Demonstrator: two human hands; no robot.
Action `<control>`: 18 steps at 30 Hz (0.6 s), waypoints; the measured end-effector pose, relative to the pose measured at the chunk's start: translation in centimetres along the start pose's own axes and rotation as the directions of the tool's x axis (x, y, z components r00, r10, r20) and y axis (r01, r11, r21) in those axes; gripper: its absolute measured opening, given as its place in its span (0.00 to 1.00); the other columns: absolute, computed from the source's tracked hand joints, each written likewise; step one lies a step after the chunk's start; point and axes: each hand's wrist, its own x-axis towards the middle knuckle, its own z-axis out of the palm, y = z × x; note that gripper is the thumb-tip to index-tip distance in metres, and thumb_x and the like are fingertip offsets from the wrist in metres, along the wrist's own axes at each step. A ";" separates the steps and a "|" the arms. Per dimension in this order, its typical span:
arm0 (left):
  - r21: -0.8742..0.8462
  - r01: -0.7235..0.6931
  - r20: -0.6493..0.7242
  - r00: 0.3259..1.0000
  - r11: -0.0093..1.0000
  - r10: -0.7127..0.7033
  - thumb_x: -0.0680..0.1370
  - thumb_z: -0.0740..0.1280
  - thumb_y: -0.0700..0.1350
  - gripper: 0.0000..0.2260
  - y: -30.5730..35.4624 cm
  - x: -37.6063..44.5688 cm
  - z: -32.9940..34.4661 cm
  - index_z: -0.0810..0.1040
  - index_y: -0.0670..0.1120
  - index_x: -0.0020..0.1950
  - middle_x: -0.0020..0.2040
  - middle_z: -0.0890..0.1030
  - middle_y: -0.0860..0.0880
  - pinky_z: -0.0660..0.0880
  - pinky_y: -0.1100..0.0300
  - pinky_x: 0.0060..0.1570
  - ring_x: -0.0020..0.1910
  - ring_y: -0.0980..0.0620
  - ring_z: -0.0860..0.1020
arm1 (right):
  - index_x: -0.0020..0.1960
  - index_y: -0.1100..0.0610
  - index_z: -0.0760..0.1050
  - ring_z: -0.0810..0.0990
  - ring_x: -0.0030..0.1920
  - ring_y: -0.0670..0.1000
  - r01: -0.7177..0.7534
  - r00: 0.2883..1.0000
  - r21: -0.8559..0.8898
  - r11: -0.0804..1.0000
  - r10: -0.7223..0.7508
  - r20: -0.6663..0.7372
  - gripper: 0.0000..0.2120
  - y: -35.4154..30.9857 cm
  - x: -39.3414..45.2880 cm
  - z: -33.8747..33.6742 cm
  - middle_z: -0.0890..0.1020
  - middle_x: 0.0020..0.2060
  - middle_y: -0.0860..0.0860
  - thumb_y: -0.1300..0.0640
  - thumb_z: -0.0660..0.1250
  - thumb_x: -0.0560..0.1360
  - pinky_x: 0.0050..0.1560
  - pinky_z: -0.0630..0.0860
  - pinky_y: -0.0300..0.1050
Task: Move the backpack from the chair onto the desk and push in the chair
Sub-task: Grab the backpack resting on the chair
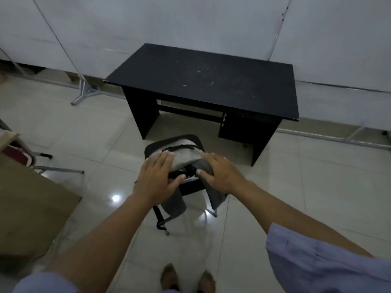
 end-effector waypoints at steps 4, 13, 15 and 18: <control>-0.012 0.017 0.137 0.990 1.000 -0.015 0.77 0.53 0.71 0.40 -0.3 -1.2 1.5 0.57 0.47 0.82 0.82 0.60 0.48 0.59 0.42 0.77 0.81 0.47 0.56 | 0.79 0.48 0.61 0.64 0.76 0.53 0.037 0.999 -0.063 0.997 -0.036 0.014 0.35 1.4 -1.8 1.1 0.68 0.76 0.49 0.36 0.64 0.77 0.75 0.60 0.53; -0.067 0.052 0.205 0.978 0.996 -0.038 0.82 0.61 0.59 0.33 -0.1 -1.4 2.2 0.55 0.47 0.83 0.83 0.54 0.50 0.67 0.49 0.71 0.79 0.47 0.62 | 0.70 0.50 0.76 0.80 0.58 0.47 -0.190 0.980 0.318 0.929 0.198 0.008 0.26 2.5 0.1 -0.3 0.83 0.61 0.49 0.53 0.76 0.73 0.62 0.77 0.46; -0.074 0.054 0.215 0.976 0.996 -0.037 0.82 0.60 0.59 0.33 -0.3 -1.3 2.3 0.54 0.48 0.83 0.83 0.54 0.51 0.67 0.50 0.71 0.78 0.48 0.63 | 0.64 0.53 0.81 0.81 0.53 0.42 -0.272 0.960 0.443 0.854 0.272 0.066 0.21 2.8 1.2 -1.6 0.85 0.57 0.50 0.59 0.77 0.72 0.62 0.76 0.41; -0.106 0.061 0.234 0.972 0.993 -0.034 0.82 0.60 0.60 0.33 -0.7 -1.0 2.6 0.53 0.50 0.83 0.83 0.53 0.53 0.69 0.49 0.70 0.78 0.48 0.64 | 0.61 0.50 0.83 0.82 0.52 0.42 -0.269 0.963 0.334 0.903 0.256 0.083 0.18 3.1 2.9 -2.6 0.86 0.54 0.47 0.59 0.77 0.72 0.62 0.78 0.44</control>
